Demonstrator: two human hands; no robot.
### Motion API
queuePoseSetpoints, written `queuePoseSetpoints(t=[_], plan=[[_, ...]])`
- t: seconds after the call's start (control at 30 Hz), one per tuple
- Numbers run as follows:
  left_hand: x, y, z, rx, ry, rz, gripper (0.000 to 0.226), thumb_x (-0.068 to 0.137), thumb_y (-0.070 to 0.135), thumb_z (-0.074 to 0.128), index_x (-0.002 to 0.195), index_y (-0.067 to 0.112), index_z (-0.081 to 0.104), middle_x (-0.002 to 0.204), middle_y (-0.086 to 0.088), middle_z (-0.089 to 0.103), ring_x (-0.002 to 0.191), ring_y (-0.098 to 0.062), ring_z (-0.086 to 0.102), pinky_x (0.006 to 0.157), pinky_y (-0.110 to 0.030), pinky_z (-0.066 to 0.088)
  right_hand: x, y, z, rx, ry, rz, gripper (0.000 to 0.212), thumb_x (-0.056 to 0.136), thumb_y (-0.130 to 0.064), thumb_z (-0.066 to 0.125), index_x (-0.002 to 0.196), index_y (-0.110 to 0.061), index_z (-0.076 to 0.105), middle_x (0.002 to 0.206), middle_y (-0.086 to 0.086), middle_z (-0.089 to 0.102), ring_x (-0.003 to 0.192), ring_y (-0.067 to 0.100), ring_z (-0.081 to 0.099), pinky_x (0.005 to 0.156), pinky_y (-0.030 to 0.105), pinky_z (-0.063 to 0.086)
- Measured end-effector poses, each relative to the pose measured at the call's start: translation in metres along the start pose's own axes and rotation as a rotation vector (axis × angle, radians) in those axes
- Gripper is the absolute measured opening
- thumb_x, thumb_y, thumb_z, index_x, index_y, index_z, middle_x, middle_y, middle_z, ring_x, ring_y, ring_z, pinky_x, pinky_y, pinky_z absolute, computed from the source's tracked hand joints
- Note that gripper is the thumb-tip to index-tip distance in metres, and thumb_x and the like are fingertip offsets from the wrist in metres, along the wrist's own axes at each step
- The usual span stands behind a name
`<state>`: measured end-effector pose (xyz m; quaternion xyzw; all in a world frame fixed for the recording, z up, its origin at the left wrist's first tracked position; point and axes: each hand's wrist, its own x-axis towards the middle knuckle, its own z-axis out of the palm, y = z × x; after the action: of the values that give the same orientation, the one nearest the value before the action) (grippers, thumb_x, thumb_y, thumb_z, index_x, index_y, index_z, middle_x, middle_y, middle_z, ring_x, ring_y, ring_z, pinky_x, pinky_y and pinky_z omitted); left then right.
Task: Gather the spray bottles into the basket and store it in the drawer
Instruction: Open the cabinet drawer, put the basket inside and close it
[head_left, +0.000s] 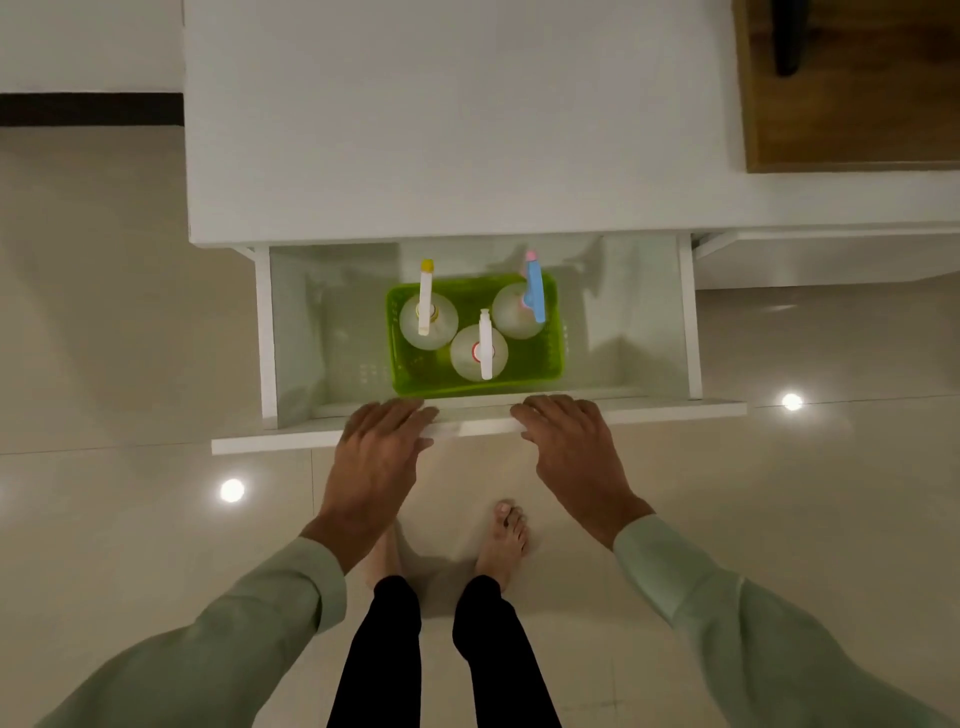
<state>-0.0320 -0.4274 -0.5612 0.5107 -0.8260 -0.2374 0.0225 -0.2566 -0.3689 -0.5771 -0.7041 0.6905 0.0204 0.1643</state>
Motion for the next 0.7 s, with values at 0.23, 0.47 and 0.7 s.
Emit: queuePoseSetpoints(t=[0.23,0.47,0.7], plan=[[0.055,-0.005,-0.018,0.188,0.114,0.003,0.099,0.077,0.026,0.078,0.156,0.017,0.018,0.165,-0.015,0.007,0.153,-0.034,0.002,0.122,-0.058,0.012,0.056,0.008,-0.018,-0.045,0.132,0.023,0.097,0.083,0.002,0.071,0.16,-0.019,0.016,0.168,0.02,0.01,0.154,0.037,0.016,0.121,0.056,0.026],[0.116,-0.014,-0.035,0.238,0.136,0.054,0.101,0.083,0.021,0.073,0.157,0.017,0.003,0.166,-0.013,-0.002,0.153,-0.032,-0.004,0.123,-0.055,0.009,0.113,0.025,-0.035,-0.101,0.241,-0.04,0.1,0.087,-0.001,0.069,0.162,-0.021,0.006,0.169,0.018,0.001,0.157,0.036,0.001,0.125,0.058,0.015],[0.162,-0.026,-0.048,0.22,0.186,0.045,0.067,0.086,0.017,0.07,0.145,0.019,0.039,0.155,-0.012,0.035,0.144,-0.033,0.029,0.117,-0.049,0.027,0.164,0.041,-0.046,-0.186,0.237,-0.047,0.076,0.096,-0.015,0.063,0.159,-0.02,0.021,0.166,0.017,0.021,0.153,0.037,0.021,0.121,0.057,0.022]])
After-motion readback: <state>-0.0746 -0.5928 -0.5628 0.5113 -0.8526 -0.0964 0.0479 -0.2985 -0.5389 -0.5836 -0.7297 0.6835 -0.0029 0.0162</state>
